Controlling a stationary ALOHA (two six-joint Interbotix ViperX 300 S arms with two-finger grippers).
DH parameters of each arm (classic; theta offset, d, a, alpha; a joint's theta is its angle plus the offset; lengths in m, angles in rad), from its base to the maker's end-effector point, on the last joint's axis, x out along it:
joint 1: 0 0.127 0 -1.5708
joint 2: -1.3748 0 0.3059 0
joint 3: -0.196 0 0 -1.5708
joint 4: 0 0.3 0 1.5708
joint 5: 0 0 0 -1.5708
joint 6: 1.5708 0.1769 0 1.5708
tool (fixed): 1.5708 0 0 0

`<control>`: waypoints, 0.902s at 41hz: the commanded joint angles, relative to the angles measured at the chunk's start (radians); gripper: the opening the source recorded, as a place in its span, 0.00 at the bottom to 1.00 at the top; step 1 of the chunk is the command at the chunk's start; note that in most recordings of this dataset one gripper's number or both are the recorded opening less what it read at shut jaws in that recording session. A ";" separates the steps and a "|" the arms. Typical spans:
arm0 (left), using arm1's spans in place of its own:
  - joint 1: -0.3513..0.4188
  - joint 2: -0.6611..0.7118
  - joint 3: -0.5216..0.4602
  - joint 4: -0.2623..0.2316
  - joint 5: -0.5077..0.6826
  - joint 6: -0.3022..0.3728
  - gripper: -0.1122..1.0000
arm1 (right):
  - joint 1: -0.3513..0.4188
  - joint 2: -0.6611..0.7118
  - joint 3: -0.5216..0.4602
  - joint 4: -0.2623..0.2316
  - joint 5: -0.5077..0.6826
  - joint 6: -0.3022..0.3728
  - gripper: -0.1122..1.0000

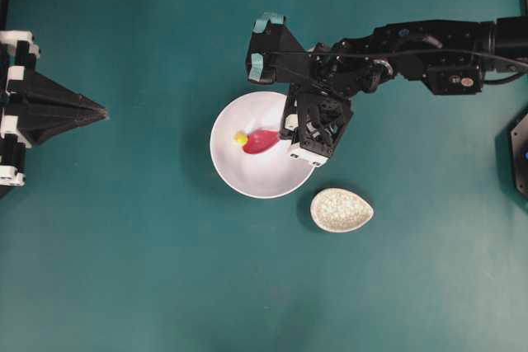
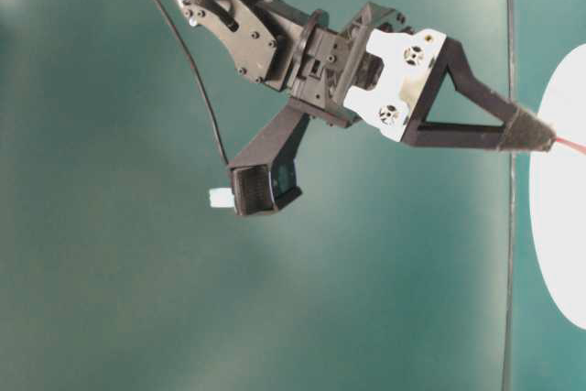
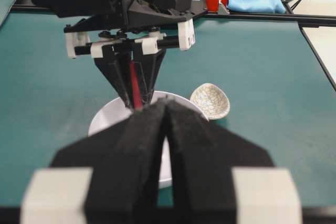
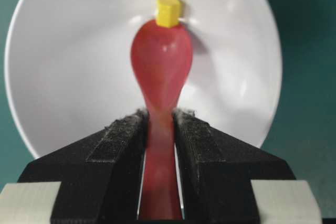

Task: Scoop the yellow hexagonal prism block from the bowl with a spoon using the right arm.

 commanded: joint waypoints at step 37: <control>0.002 0.008 -0.017 0.003 -0.005 0.000 0.11 | 0.043 -0.089 0.137 -0.005 -0.301 0.002 0.32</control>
